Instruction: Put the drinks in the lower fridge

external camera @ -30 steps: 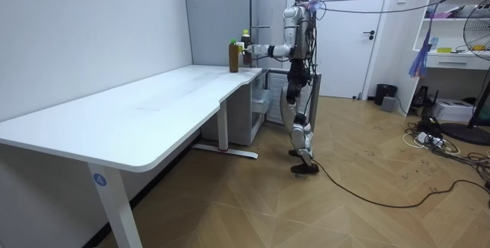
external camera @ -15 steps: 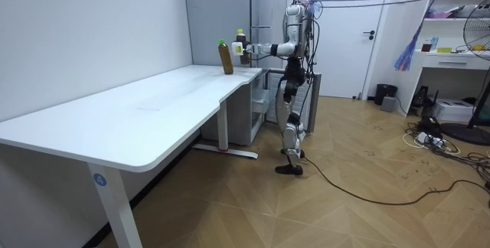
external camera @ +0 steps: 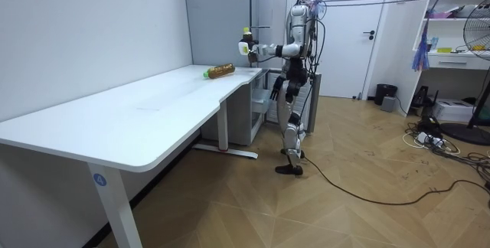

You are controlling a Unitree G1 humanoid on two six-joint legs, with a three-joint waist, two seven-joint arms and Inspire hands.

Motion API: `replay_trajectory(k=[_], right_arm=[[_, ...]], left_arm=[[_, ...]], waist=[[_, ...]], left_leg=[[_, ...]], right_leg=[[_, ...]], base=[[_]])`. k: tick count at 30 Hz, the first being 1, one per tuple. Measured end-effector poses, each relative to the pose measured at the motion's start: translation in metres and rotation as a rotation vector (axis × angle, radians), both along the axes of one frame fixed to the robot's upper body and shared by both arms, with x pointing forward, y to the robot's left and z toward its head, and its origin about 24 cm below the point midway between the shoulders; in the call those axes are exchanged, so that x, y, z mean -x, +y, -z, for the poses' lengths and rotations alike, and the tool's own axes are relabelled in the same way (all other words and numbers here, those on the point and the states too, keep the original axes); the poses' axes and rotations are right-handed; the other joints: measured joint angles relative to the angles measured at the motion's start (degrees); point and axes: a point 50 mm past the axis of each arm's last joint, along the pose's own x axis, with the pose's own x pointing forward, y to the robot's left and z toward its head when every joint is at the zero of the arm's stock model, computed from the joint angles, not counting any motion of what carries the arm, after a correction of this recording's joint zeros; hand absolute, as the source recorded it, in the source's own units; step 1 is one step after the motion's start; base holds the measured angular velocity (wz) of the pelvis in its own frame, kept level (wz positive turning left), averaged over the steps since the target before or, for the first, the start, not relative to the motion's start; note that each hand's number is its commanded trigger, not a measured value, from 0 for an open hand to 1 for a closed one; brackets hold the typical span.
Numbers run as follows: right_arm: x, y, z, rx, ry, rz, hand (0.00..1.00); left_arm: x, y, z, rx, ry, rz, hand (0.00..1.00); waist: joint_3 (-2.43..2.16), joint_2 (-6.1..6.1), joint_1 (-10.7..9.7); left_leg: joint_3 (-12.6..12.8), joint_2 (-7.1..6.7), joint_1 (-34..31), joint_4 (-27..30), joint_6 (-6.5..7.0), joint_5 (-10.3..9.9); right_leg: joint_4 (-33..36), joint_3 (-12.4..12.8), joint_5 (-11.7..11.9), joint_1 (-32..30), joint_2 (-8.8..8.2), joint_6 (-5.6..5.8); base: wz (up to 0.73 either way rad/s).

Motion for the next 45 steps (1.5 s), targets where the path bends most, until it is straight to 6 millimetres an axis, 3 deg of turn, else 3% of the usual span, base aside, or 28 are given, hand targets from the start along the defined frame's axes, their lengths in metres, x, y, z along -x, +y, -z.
replay_trajectory(k=[3, 15, 24, 38, 45], right_arm=[[-0.005, 0.003, -0.001, -0.023, -0.006, -0.028, 0.00], [-0.017, 0.023, -0.007, -0.136, -0.043, -0.101, 0.00], [-0.027, 0.035, -0.013, -0.186, -0.090, -0.164, 0.00], [-0.046, 0.047, -0.026, -0.251, -0.181, -0.215, 0.00], [-0.045, 0.053, -0.027, -0.297, -0.170, -0.234, 0.00]], left_arm=[[0.001, -0.001, 0.002, 0.013, 0.014, 0.004, 1.00], [0.027, -0.018, 0.040, 0.026, 0.184, 0.111, 1.00], [0.031, -0.023, 0.043, 0.020, 0.192, 0.156, 1.00], [0.035, -0.019, 0.059, -0.009, 0.256, 0.173, 1.00], [0.035, -0.019, 0.062, -0.022, 0.264, 0.172, 1.00]], waist=[[0.01, 0.50, -0.1], [0.14, 1.01, -0.6], [0.69, 0.22, -0.5], [0.60, 0.18, -0.6], [0.58, 0.16, -0.5]], left_leg=[[-0.5, -0.04, 0.0, 0.0, -0.01, 0.0], [-0.6, -0.04, 0.2, -0.1, 0.00, 0.0], [-0.7, -0.21, 0.2, -0.2, 0.01, 0.0], [0.2, -0.04, -0.2, -0.2, 0.02, 0.0], [0.2, 0.11, -0.2, 0.0, 0.04, 0.0]], right_leg=[[0.1, -1.6, 0.0, 0.3, -0.14, 0.00], [0.1, -1.5, 0.0, 0.4, -0.23, 0.04], [0.1, -1.1, -0.1, 0.7, -0.20, 0.08], [1.2, -1.1, -0.1, -0.9, -0.31, 0.07], [1.8, -0.9, -0.1, -1.1, -0.34, 0.10]], base=[[0.12], [-0.01], [0.00], [-0.02], [0.00]])
